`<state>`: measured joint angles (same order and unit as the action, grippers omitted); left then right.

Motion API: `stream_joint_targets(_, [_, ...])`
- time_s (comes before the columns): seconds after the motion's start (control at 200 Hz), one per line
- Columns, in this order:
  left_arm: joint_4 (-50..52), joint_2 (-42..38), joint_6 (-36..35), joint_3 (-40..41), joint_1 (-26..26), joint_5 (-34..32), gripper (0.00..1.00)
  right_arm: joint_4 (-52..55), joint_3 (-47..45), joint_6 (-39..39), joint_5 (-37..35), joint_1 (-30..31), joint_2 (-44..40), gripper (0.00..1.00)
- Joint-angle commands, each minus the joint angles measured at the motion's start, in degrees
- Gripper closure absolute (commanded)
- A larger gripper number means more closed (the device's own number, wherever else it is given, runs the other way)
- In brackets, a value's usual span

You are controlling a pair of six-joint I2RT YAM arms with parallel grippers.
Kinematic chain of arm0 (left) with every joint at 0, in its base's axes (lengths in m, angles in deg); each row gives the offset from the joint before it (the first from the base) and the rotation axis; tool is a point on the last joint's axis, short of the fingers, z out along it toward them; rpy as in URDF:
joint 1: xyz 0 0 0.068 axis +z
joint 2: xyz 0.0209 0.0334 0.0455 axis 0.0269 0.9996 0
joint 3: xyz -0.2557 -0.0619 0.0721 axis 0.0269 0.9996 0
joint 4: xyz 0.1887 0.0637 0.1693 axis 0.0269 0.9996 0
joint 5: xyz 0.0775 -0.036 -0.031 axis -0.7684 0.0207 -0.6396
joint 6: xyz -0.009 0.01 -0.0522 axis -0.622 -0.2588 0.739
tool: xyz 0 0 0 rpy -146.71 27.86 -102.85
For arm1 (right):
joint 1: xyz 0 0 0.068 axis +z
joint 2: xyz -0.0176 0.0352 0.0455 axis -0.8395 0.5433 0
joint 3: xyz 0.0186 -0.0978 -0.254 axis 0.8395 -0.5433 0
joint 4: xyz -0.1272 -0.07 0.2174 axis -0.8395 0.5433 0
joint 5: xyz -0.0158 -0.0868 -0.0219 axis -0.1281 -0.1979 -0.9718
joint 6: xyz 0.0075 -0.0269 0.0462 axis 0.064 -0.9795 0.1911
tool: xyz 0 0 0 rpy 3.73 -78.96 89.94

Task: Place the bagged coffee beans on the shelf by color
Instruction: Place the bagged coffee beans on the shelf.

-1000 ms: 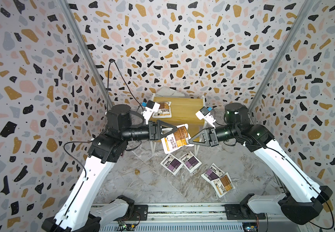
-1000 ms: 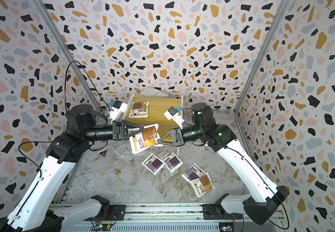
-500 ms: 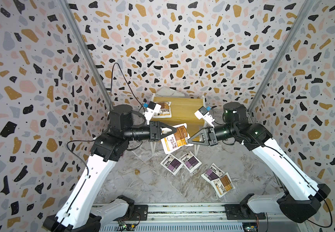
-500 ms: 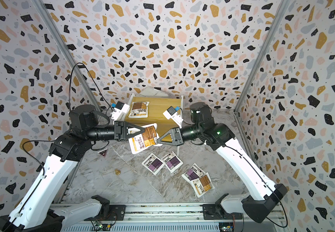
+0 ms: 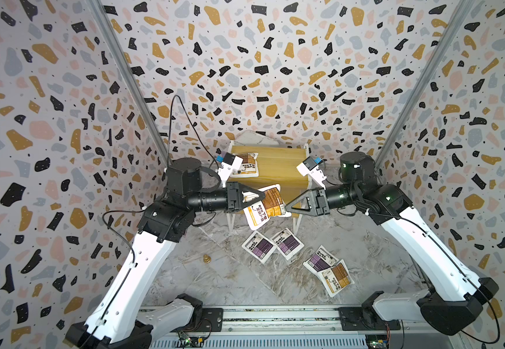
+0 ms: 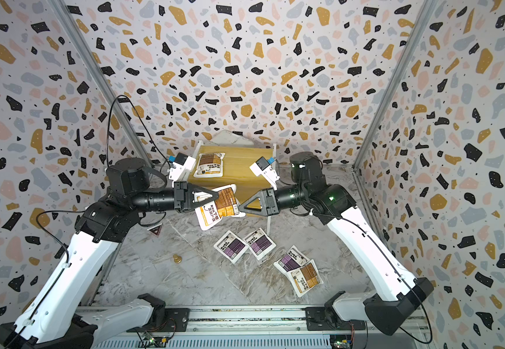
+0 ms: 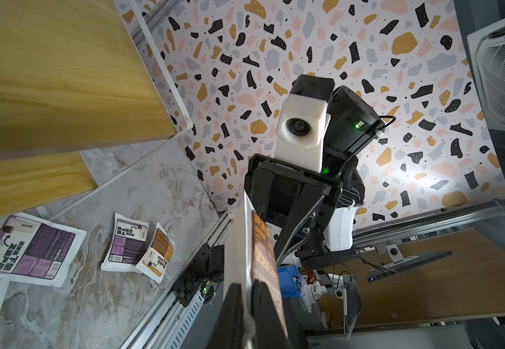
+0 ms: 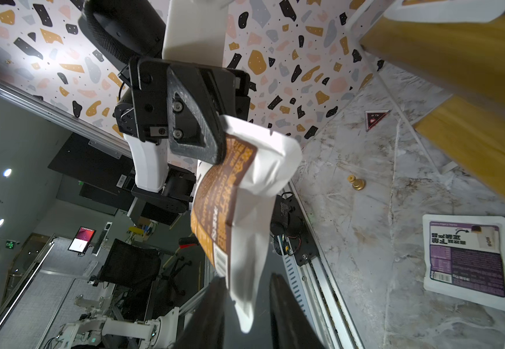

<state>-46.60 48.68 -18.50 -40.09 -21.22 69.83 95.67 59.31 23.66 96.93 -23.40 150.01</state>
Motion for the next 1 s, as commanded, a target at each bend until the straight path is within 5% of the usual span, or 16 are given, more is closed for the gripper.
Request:
stream_joint_targets(0.0, [-2.16,0.96,0.26,-1.8,0.78,-3.17,0.9,-0.64,3.28,1.82,0.02,-1.48,-0.38,0.64])
stream_joint_targets(0.12, [-4.97,1.82,3.5,-2.63,0.98,-9.49,0.9,-8.14,1.72,9.91,0.01,-2.08,-0.86,0.58])
stream_joint_targets(0.285, [-10.99,1.74,10.12,-2.29,1.05,-19.83,0.9,-35.84,-6.1,31.57,-1.22,-2.09,-1.92,0.41])
stream_joint_targets(0.435, [-15.71,1.48,12.85,-2.08,1.01,-25.9,0.89,-39.27,-6.93,35.96,-2.66,-2.0,-0.93,0.34])
stream_joint_targets(0.691, [-25.2,0.53,16.38,0.85,0.92,-29.41,0.88,-58.11,-9.51,49.93,-4.84,-0.33,2.87,0.35])
stream_joint_targets(0.996, [-30.67,0.42,18.74,2.99,0.87,-28.38,0.88,-63.67,-4.43,53.43,-5.79,1.76,9.6,0.41])
